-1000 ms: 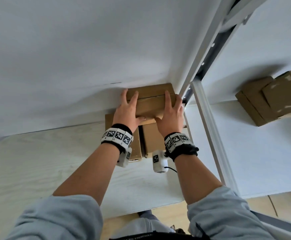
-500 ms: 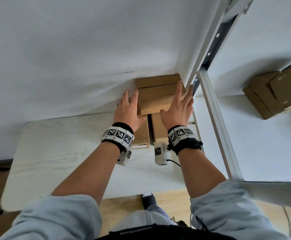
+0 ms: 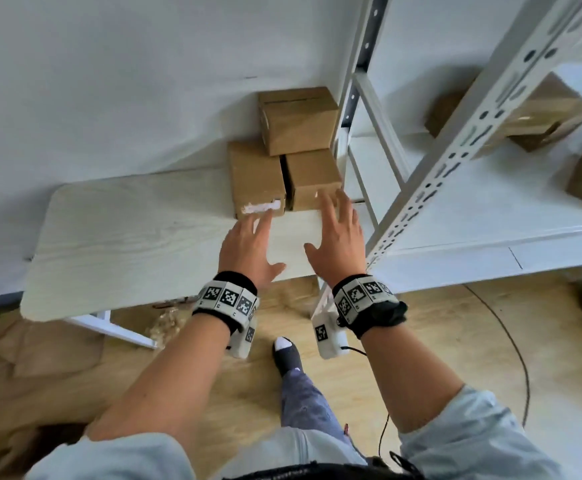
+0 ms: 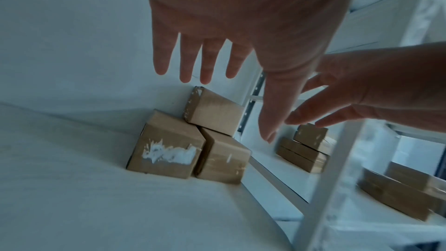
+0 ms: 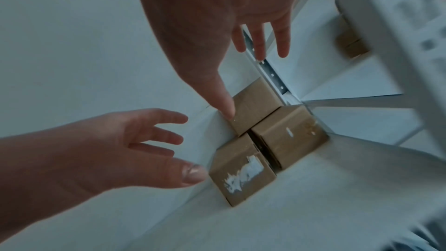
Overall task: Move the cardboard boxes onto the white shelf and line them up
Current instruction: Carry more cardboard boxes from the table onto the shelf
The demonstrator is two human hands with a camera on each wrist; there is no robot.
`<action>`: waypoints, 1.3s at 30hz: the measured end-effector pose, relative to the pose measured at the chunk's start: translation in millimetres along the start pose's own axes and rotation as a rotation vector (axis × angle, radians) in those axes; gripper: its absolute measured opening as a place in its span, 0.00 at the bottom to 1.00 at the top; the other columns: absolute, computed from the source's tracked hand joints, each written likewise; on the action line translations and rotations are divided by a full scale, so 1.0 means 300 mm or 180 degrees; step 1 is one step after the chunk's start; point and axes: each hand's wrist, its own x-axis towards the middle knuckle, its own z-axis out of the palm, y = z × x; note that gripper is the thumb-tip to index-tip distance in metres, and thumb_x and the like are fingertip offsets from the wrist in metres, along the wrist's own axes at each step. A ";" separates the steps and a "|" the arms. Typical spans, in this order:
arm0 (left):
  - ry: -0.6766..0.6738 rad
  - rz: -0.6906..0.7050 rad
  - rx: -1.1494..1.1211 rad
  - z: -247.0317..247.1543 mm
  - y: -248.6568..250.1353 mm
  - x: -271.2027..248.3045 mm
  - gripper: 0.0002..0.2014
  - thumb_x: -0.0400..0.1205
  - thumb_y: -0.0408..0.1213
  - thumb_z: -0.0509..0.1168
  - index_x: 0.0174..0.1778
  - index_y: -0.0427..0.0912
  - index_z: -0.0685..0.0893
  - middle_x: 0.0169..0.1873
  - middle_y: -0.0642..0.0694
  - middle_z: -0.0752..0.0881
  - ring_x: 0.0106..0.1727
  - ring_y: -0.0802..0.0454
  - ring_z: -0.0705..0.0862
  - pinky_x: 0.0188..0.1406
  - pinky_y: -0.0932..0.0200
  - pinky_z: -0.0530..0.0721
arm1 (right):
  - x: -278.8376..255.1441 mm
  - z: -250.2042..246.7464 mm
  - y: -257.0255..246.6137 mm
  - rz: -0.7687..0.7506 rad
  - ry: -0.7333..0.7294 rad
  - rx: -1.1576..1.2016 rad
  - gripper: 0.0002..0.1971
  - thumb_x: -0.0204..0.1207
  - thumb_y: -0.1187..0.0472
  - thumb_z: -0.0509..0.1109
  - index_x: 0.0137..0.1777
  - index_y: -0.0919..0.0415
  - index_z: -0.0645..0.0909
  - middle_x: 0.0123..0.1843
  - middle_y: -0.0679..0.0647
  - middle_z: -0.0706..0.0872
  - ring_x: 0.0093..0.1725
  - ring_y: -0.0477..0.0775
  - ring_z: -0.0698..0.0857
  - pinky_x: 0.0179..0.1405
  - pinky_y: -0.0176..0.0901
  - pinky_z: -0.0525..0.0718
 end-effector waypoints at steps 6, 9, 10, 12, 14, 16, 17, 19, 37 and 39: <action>-0.0217 0.0331 0.0238 0.050 0.125 -0.271 0.51 0.73 0.47 0.79 0.86 0.47 0.55 0.80 0.40 0.65 0.81 0.42 0.63 0.80 0.43 0.66 | -0.384 -0.111 0.086 0.0213 -0.0142 -0.0345 0.45 0.68 0.61 0.78 0.84 0.55 0.61 0.83 0.63 0.63 0.78 0.67 0.68 0.73 0.62 0.76; -0.0314 0.0587 0.0199 0.056 0.238 -0.333 0.50 0.73 0.47 0.78 0.86 0.45 0.55 0.80 0.39 0.66 0.81 0.41 0.63 0.80 0.43 0.67 | -0.513 -0.172 0.165 0.0446 -0.0132 -0.0574 0.45 0.65 0.60 0.79 0.82 0.55 0.63 0.82 0.63 0.65 0.76 0.67 0.70 0.71 0.61 0.76; -0.0337 0.0678 0.0187 0.056 0.281 -0.346 0.50 0.73 0.50 0.78 0.86 0.45 0.56 0.80 0.39 0.66 0.81 0.41 0.63 0.79 0.43 0.67 | -0.547 -0.193 0.193 0.0515 -0.0128 -0.0647 0.45 0.65 0.58 0.80 0.82 0.55 0.63 0.82 0.63 0.65 0.76 0.67 0.71 0.70 0.62 0.76; -0.0338 0.0875 0.0206 0.063 0.369 -0.361 0.51 0.72 0.54 0.78 0.85 0.45 0.56 0.79 0.39 0.67 0.80 0.41 0.64 0.79 0.43 0.67 | -0.602 -0.238 0.251 0.0657 -0.0124 -0.0752 0.45 0.67 0.55 0.80 0.83 0.55 0.62 0.83 0.63 0.64 0.76 0.68 0.70 0.71 0.62 0.75; -0.0253 0.1114 0.0286 0.077 0.460 -0.365 0.52 0.71 0.57 0.78 0.85 0.46 0.57 0.77 0.40 0.69 0.78 0.41 0.66 0.77 0.43 0.69 | -0.646 -0.286 0.310 0.0834 -0.0123 -0.0845 0.44 0.69 0.55 0.79 0.83 0.55 0.61 0.83 0.63 0.62 0.77 0.67 0.69 0.72 0.61 0.73; -0.0213 0.1304 0.0361 0.096 0.563 -0.359 0.53 0.70 0.59 0.78 0.85 0.47 0.56 0.77 0.40 0.69 0.78 0.41 0.67 0.76 0.43 0.69 | -0.681 -0.332 0.379 0.1029 -0.0062 -0.0957 0.45 0.67 0.57 0.79 0.83 0.54 0.61 0.83 0.62 0.63 0.77 0.66 0.69 0.73 0.60 0.72; -0.0224 0.1380 0.0395 0.107 0.621 -0.352 0.53 0.70 0.60 0.77 0.85 0.47 0.55 0.78 0.40 0.68 0.78 0.41 0.67 0.77 0.42 0.69 | -0.695 -0.357 0.418 0.1128 -0.0006 -0.0996 0.46 0.65 0.57 0.80 0.82 0.54 0.61 0.83 0.62 0.63 0.76 0.66 0.70 0.73 0.60 0.72; -0.0295 0.1499 0.0456 0.133 0.743 -0.337 0.53 0.71 0.62 0.75 0.86 0.46 0.54 0.79 0.40 0.66 0.80 0.40 0.64 0.79 0.41 0.66 | -0.717 -0.404 0.510 0.1321 0.0089 -0.1033 0.46 0.64 0.57 0.80 0.82 0.54 0.61 0.82 0.62 0.64 0.76 0.67 0.70 0.73 0.60 0.72; -0.0362 0.1852 0.0372 0.420 1.940 0.123 0.52 0.72 0.62 0.74 0.85 0.48 0.55 0.79 0.40 0.67 0.80 0.41 0.65 0.77 0.41 0.68 | -0.462 -0.872 1.600 0.1959 0.0278 -0.1091 0.48 0.66 0.47 0.79 0.83 0.54 0.61 0.83 0.64 0.64 0.79 0.68 0.67 0.76 0.62 0.68; -0.0347 0.1813 0.0311 0.438 2.024 0.189 0.52 0.71 0.63 0.74 0.85 0.47 0.55 0.78 0.40 0.68 0.79 0.41 0.67 0.76 0.41 0.69 | -0.402 -0.905 1.697 0.1932 0.0311 -0.1112 0.47 0.65 0.48 0.79 0.83 0.55 0.61 0.83 0.64 0.65 0.78 0.68 0.68 0.75 0.63 0.69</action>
